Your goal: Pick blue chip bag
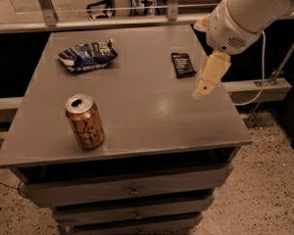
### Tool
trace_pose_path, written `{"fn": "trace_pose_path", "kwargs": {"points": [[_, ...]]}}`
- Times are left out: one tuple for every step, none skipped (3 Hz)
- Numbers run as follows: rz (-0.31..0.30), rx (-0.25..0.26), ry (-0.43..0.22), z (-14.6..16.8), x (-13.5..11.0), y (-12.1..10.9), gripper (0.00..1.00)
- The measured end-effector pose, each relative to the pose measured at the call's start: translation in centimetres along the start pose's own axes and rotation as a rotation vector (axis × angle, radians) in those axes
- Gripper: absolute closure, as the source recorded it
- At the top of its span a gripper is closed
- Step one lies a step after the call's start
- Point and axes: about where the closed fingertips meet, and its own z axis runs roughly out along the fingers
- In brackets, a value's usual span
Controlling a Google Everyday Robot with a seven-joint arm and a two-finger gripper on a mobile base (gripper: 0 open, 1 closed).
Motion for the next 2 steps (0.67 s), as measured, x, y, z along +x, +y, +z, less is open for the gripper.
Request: {"fn": "trace_pose_path", "kwargs": {"points": [[-0.001,0.04,-0.141,5.07,-5.29,-4.15,0.0],[-0.001,0.04,-0.141,5.08,-5.3,-4.15,0.0]]}}
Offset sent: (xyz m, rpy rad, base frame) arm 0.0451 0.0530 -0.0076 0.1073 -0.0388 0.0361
